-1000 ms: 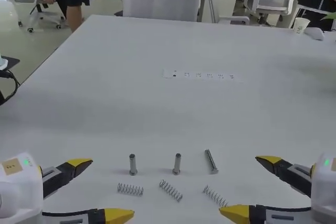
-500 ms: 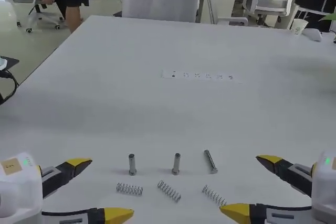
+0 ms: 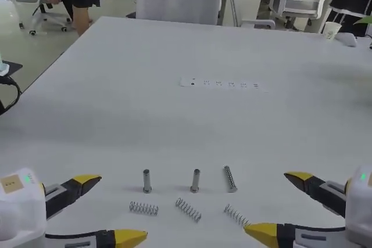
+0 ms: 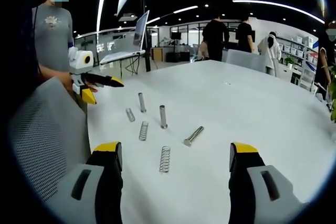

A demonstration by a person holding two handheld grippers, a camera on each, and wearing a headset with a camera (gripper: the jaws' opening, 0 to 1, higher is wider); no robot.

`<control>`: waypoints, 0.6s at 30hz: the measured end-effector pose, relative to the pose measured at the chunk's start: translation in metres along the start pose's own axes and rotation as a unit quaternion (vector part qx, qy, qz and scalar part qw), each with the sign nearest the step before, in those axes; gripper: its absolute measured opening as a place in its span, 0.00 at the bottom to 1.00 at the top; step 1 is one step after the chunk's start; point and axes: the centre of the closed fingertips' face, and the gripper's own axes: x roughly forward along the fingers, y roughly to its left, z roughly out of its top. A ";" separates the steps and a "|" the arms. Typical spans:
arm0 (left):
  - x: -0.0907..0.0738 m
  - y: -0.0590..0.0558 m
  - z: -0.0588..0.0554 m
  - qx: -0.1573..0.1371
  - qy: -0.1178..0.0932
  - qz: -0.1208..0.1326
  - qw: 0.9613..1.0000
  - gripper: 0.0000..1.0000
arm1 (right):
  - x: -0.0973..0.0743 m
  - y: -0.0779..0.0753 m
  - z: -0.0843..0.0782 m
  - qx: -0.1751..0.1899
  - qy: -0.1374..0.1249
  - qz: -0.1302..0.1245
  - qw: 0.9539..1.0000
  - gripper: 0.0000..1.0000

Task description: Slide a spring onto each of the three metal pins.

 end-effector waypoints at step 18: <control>-0.001 0.002 0.000 -0.001 -0.002 0.001 1.000 0.80 | 0.018 -0.020 0.015 -0.016 0.028 -0.005 0.999 0.72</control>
